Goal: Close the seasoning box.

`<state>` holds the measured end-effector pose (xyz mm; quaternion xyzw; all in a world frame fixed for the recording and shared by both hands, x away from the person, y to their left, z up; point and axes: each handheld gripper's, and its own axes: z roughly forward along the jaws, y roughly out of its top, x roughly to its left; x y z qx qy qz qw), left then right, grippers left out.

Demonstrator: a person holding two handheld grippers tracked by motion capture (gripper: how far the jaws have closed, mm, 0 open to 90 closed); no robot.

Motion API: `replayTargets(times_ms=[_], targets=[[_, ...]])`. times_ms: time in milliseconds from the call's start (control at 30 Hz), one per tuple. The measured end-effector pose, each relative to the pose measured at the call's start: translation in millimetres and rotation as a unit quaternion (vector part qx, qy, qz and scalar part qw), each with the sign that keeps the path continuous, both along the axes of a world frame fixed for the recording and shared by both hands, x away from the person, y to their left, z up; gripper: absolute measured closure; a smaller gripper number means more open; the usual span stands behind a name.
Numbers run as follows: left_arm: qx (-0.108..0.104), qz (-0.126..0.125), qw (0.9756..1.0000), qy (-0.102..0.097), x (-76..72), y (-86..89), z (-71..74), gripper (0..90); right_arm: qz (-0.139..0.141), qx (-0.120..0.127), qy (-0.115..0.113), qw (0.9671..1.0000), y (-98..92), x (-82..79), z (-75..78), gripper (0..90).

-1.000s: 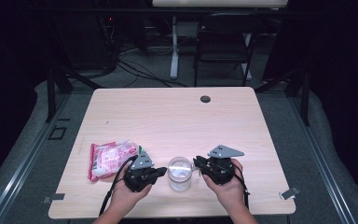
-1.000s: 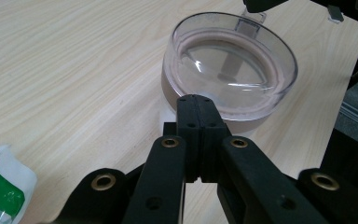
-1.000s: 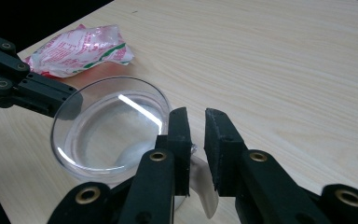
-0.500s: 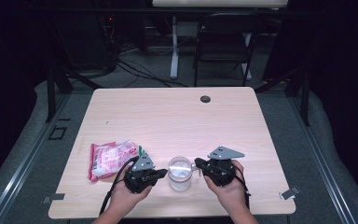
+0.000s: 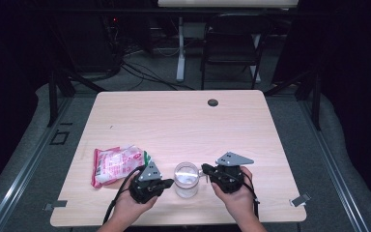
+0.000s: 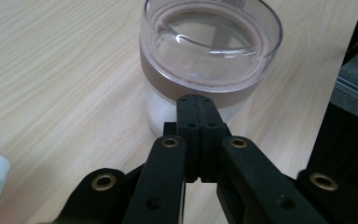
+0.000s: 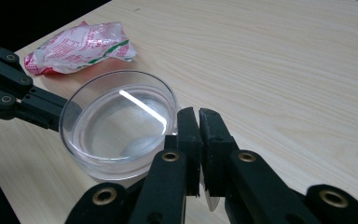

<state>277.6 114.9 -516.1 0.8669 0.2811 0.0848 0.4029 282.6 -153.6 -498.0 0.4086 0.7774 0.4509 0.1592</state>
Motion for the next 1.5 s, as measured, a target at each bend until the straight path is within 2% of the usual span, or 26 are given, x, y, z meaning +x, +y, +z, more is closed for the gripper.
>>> replayTargets(times_ms=[233, 333, 600, 867, 1000, 1133, 1400, 1500], targets=[[-0.003, 0.002, 1.0, -0.004, -0.3, 0.3, 0.0, 90.0, -0.001, -0.003, 0.0, 1.0, -0.7, 0.1, -0.6, 89.0], [-0.011, 0.0, 0.9999, -0.002, -0.5, 1.3, 1.7, 90.0, -0.001, -0.002, 0.002, 1.0, -0.5, 0.4, -1.8, 89.8], [-0.02, -0.001, 0.9997, -0.013, -3.3, -1.5, 3.6, 90.0, -0.002, 0.002, 0.005, 1.0, -1.0, 0.8, -2.5, 89.8], [-0.031, -0.005, 0.9993, -0.023, -3.9, -3.0, 8.4, 90.0, -0.002, 0.002, 0.003, 1.0, -0.9, 0.6, -2.7, 89.8], [-0.044, -0.006, 0.999, -0.012, -2.2, -4.8, 11.4, 90.0, -0.004, 0.001, 0.002, 1.0, -0.9, -0.4, -3.0, 89.8], [-0.048, -0.013, 0.9986, -0.021, -3.7, -8.9, 18.7, 90.0, -0.008, 0.004, 0.0, 1.0, -0.5, -1.9, -3.6, 89.7], [-0.057, -0.017, 0.9979, -0.026, -4.5, -13.1, 28.8, 90.0, -0.003, -0.002, 0.003, 1.0, -4.4, -8.3, -3.9, 83.4], [-0.058, -0.022, 0.9976, -0.029, -3.7, -16.6, 32.8, 90.0, 0.002, -0.005, 0.001, 1.0, -5.7, -13.5, -2.5, 76.7]])
